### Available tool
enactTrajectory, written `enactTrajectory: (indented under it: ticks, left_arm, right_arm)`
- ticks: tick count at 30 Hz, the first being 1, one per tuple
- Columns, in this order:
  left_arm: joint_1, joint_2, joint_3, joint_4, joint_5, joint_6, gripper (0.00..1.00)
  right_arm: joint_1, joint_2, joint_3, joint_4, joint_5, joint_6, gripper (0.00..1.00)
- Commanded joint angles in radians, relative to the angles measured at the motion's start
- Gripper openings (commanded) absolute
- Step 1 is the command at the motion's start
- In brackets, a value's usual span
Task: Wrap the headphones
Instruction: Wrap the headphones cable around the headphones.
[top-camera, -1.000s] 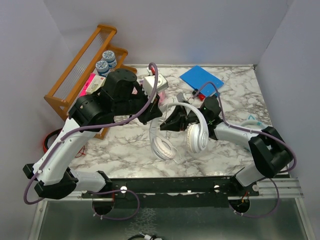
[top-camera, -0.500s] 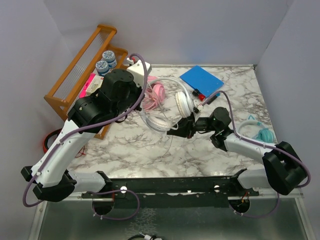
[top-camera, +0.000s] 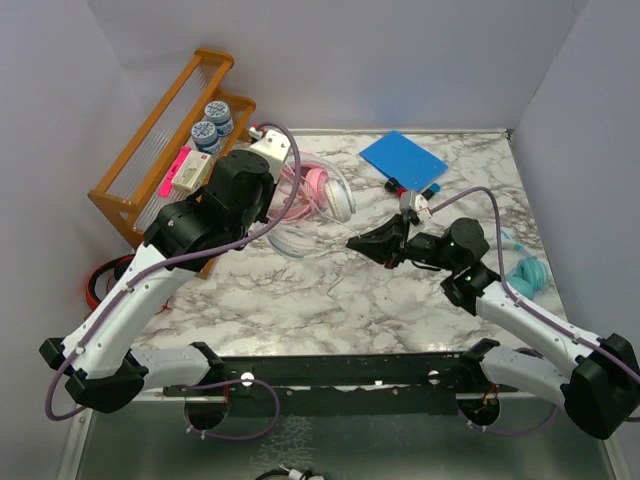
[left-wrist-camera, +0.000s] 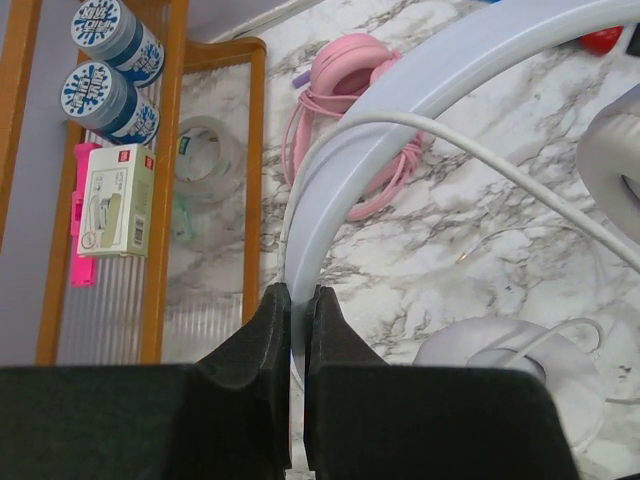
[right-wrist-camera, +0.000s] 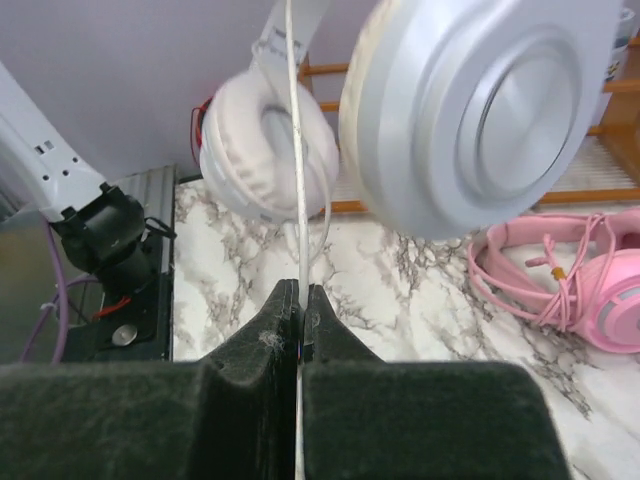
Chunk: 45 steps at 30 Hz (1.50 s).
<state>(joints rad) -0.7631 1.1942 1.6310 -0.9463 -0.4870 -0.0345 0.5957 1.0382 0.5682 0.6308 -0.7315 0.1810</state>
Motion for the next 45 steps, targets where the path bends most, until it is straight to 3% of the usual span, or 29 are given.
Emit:
enactTrajectory:
  ticks: [1,4,11,16,23,25,26,28,32,35,39,43,45]
  left_arm:
    - [0.001,-0.011,-0.082,0.045,-0.019,0.123,0.00]
    - [0.001,0.006,-0.120,0.043,0.037,0.148,0.00]
    - [0.001,-0.003,-0.163,0.042,0.103,0.183,0.00]
    - [0.002,-0.024,-0.173,0.045,0.142,0.146,0.00]
    - [0.048,-0.057,-0.128,0.094,0.175,-0.006,0.00]
    - [0.092,-0.038,-0.093,0.087,0.210,-0.063,0.00]
    - [0.120,-0.025,-0.078,0.081,0.231,-0.091,0.00]
    - [0.179,0.011,-0.059,0.061,0.269,-0.150,0.00]
    - [0.244,0.058,-0.091,0.064,0.351,-0.246,0.00]
    - [0.249,0.062,-0.144,0.103,0.390,-0.297,0.00]
    - [0.249,0.034,-0.225,0.180,0.387,-0.362,0.00]
    - [0.249,0.001,-0.296,0.251,0.407,-0.372,0.00]
    - [0.249,0.007,-0.306,0.251,0.416,-0.365,0.00]
  right_arm:
    - [0.004,-0.041,0.099,-0.148,0.096,-0.069,0.01]
    - [0.004,-0.035,0.196,-0.258,0.201,-0.109,0.01]
    - [-0.057,0.058,0.414,-0.548,0.683,-0.085,0.01]
    - [-0.293,0.203,0.438,-0.687,0.556,0.047,0.01]
    - [-0.316,0.327,0.332,-0.666,0.434,0.101,0.01]
    - [-0.316,0.331,0.304,-0.646,0.362,0.085,0.09]
    - [-0.316,0.319,0.290,-0.641,0.339,0.085,0.19]
    - [-0.316,0.270,0.258,-0.585,0.313,0.078,0.50]
    - [-0.316,0.162,0.250,-0.551,0.283,0.033,0.75]
    - [-0.316,0.115,0.253,-0.515,0.167,0.014,0.83]
    - [-0.313,0.051,0.181,-0.306,-0.012,0.090,0.85]
    - [-0.280,0.033,0.178,-0.240,-0.054,0.078,0.99]
    - [-0.240,0.045,0.219,-0.296,-0.024,0.007,1.00]
